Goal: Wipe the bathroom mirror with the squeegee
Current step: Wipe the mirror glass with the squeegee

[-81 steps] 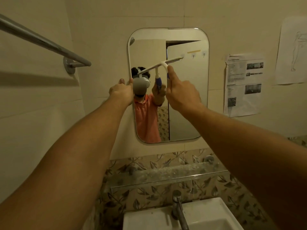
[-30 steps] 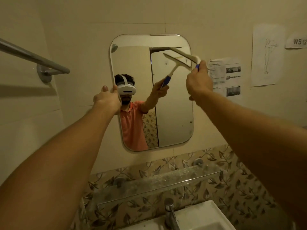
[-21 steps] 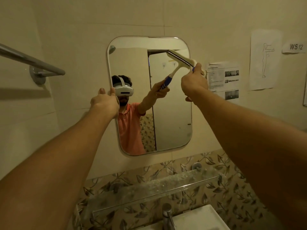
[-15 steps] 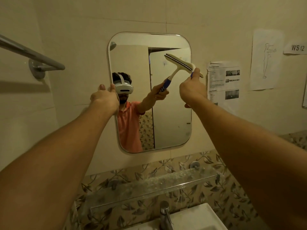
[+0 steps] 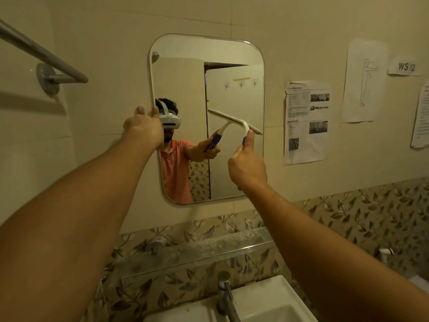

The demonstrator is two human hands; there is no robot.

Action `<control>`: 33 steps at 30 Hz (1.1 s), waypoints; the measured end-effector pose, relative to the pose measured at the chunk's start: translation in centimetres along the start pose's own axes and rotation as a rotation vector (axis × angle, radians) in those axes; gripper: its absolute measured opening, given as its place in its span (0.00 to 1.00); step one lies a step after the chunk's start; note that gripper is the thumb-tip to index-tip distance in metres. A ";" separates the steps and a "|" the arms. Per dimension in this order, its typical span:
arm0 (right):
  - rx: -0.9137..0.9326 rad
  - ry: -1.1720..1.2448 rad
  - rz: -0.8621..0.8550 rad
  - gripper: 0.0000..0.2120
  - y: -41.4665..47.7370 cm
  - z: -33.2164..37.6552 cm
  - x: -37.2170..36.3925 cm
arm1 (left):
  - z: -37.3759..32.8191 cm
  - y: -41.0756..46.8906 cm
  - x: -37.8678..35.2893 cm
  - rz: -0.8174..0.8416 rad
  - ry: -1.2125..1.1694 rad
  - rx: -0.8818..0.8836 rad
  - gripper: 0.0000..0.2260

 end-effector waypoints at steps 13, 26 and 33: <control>0.020 -0.056 0.069 0.30 -6.0 -2.7 -6.1 | -0.1 -1.4 0.3 -0.031 0.021 -0.028 0.43; 0.035 -0.042 0.071 0.31 -9.9 -4.4 -10.8 | 0.7 -1.0 -0.4 -0.046 0.008 -0.043 0.45; 0.027 -0.004 0.083 0.31 -11.5 -4.3 -12.4 | 0.7 -1.1 -0.6 -0.076 0.018 -0.064 0.45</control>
Point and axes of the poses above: each hand's wrist, its own y-axis towards the middle knuckle, its own x-axis out of the back of the hand, z = x × y, the point moved 4 cm from there along y, towards the middle knuckle, and after that the axes turned 14 degrees about -y, right-handed, at the moved point
